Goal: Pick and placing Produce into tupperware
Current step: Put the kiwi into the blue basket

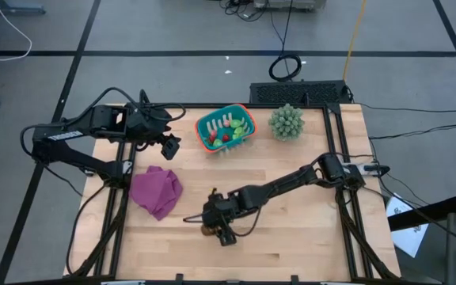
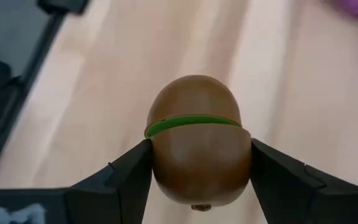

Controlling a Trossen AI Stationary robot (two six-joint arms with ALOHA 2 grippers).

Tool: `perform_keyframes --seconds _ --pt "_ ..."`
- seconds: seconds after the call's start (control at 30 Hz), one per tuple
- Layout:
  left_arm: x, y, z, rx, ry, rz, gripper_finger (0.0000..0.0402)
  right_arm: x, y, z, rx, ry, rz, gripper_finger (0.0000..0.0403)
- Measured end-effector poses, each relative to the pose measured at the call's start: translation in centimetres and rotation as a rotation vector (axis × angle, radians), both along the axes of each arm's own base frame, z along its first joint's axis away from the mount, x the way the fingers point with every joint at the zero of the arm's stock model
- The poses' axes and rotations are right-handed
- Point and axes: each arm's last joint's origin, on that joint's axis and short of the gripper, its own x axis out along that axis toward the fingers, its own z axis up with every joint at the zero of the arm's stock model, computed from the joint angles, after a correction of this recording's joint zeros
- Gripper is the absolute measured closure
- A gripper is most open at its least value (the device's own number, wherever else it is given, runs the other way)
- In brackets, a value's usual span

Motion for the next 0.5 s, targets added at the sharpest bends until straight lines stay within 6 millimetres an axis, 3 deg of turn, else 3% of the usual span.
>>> perform_keyframes --seconds 0.5 --pt "0.0 0.0 0.0 0.041 0.024 -0.043 0.0133 1.2 -6.4 4.4 -0.222 -0.067 -0.107 0.0175"
